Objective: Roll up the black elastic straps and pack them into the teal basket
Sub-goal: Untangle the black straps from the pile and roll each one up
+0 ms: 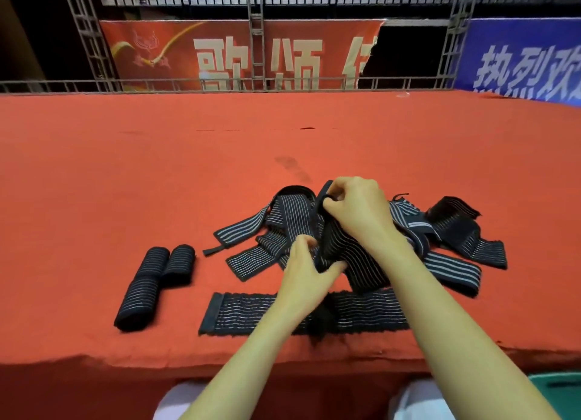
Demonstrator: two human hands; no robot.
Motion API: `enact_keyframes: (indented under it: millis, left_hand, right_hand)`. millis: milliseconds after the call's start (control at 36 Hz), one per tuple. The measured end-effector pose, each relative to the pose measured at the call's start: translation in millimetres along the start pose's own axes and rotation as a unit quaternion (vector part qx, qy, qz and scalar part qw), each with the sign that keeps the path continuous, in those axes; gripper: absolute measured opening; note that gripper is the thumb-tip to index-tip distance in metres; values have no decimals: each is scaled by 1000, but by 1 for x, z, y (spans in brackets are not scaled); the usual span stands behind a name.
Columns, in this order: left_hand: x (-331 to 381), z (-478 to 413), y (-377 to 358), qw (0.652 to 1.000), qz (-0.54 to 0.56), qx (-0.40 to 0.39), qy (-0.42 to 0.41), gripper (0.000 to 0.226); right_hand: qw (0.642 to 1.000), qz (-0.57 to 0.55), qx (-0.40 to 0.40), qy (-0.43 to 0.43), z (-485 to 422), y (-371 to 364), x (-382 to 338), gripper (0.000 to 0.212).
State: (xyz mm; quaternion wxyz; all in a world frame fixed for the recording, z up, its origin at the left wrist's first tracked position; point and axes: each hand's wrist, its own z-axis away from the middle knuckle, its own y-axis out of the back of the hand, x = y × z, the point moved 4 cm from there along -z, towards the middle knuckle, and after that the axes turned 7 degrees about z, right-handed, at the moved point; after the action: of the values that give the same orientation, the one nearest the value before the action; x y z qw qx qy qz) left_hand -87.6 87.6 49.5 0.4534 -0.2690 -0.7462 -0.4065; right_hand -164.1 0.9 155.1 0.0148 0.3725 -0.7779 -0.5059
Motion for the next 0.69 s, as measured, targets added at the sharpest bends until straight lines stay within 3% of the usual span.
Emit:
enact_keyframes:
  millis: [111, 222, 306, 417, 556, 639, 694]
  left_hand:
    - [-8, -10, 16, 999, -19, 30, 10, 9]
    - [-18, -17, 48, 999, -20, 30, 11, 10]
    - [-34, -23, 78, 999, -24, -27, 39, 4]
    - [-40, -19, 108, 988, 95, -94, 81, 15]
    - [-50, -17, 134, 976, 190, 15, 103, 22]
    - [-61, -12, 138, 979, 168, 56, 101, 14]
    - [-72, -10, 141, 985, 95, 98, 105, 20]
  right_hand:
    - [1000, -5, -1, -1, -2, 5, 9, 16]
    - [1000, 5, 23, -3, -5, 14, 26, 18]
    - [999, 22, 37, -13, -11, 17, 47, 20]
    - [999, 33, 4, -25, -13, 10, 73, 23]
    - [996, 43, -77, 7, 2, -15, 88, 20]
    - [991, 66, -112, 43, 19, -34, 90, 22]
    - [985, 86, -139, 54, 32, -45, 93, 22]
